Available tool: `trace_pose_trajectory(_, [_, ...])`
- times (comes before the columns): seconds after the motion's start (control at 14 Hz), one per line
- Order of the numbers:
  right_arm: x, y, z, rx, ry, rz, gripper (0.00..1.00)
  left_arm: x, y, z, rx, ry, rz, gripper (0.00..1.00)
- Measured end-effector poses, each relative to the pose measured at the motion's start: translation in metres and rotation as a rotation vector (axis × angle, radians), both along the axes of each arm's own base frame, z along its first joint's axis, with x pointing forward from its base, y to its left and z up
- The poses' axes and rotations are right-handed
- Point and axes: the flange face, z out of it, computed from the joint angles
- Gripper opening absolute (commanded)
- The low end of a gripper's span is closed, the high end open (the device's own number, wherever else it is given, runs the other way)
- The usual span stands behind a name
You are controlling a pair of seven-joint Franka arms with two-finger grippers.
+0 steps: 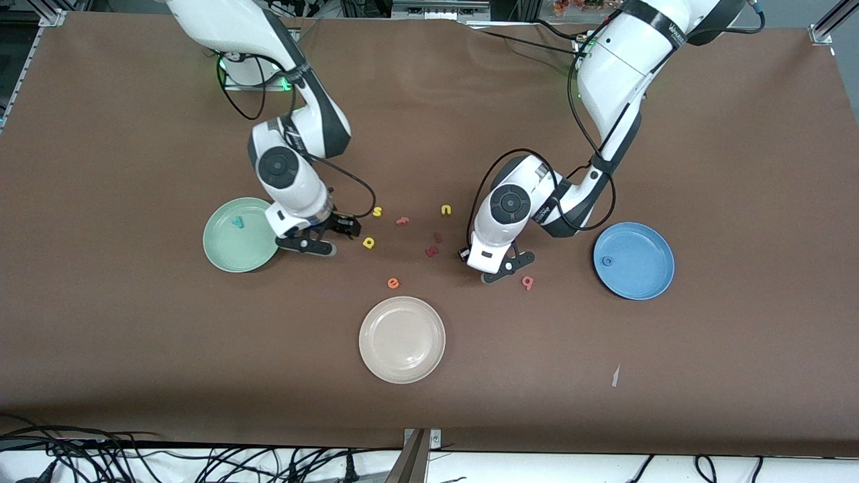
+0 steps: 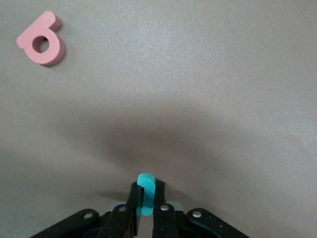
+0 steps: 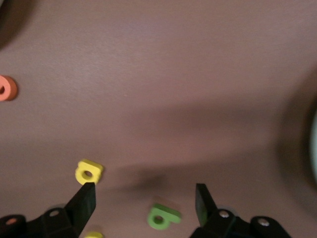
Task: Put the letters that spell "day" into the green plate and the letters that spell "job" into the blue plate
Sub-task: 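Grasp the teal 1 with the left gripper while the right gripper reaches letters, then drop the 1 on the blue plate while the right gripper grasps yellow letter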
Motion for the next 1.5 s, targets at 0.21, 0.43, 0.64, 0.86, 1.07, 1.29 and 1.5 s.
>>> trace_pose_trajectory(0.21, [0.004,0.023,-0.014,-0.003,-0.004,-0.068,0.84,0.014,0.011,0.016,0.05,0.042,-0.022,0.0])
trace_pose_trajectory(0.43, [0.005,0.042,-0.021,0.0,-0.013,-0.154,0.81,0.036,0.05,0.057,0.088,0.083,-0.129,0.0])
trace_pose_trajectory(0.64, [0.003,0.055,-0.031,-0.005,-0.011,-0.176,0.76,0.05,0.117,0.082,0.093,0.105,-0.247,0.0])
trace_pose_trajectory(0.86, [0.0,0.055,-0.04,-0.015,-0.002,-0.177,0.6,0.055,0.196,0.086,0.075,0.13,-0.374,0.0])
trace_pose_trajectory(1.07, [0.001,0.055,-0.04,-0.017,-0.002,-0.177,0.31,0.056,0.269,0.08,0.038,0.139,-0.524,0.0])
trace_pose_trajectory(1.29, [0.002,0.055,-0.037,-0.017,-0.004,-0.176,0.08,0.045,0.31,0.051,0.019,0.086,-0.63,0.14])
trace_pose_trajectory(1.5, [0.003,0.054,-0.036,-0.022,0.0,-0.175,0.06,0.029,0.328,0.026,0.043,0.072,-0.736,1.0])
